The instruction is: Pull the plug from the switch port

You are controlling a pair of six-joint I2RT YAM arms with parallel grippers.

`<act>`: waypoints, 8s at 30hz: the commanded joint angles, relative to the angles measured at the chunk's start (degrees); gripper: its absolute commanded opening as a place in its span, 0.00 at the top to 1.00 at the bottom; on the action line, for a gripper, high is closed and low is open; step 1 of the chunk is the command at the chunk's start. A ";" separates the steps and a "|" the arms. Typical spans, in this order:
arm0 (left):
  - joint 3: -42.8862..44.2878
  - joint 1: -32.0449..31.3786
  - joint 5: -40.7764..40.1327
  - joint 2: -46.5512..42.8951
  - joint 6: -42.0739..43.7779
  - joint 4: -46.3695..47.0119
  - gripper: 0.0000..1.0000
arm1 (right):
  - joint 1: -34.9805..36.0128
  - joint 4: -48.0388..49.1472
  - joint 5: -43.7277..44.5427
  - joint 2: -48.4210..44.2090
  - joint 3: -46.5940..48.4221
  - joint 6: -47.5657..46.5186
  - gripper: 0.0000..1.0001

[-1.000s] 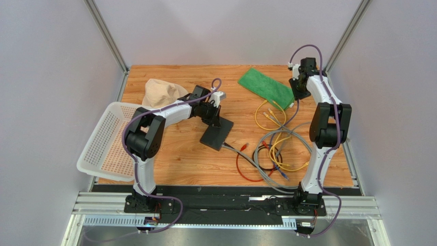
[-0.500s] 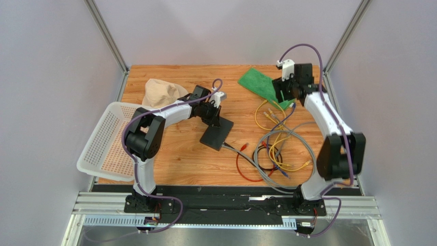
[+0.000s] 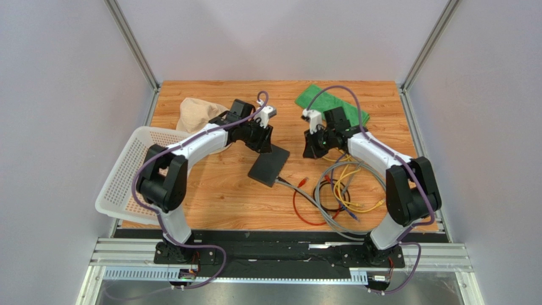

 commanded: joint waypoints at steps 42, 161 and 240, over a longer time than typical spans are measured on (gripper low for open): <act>-5.02 0.74 0.52 6.06 9.12 -7.22 1.00 | 5.22 -3.88 -26.80 18.55 13.84 -2.74 0.34; -4.23 -2.77 -1.77 7.56 11.15 -8.89 1.00 | 3.47 -26.38 -25.39 35.17 24.14 -12.50 1.00; -1.14 -3.83 -11.09 -5.17 10.01 -9.42 0.47 | -17.81 -49.97 -19.14 13.45 48.01 -17.50 0.12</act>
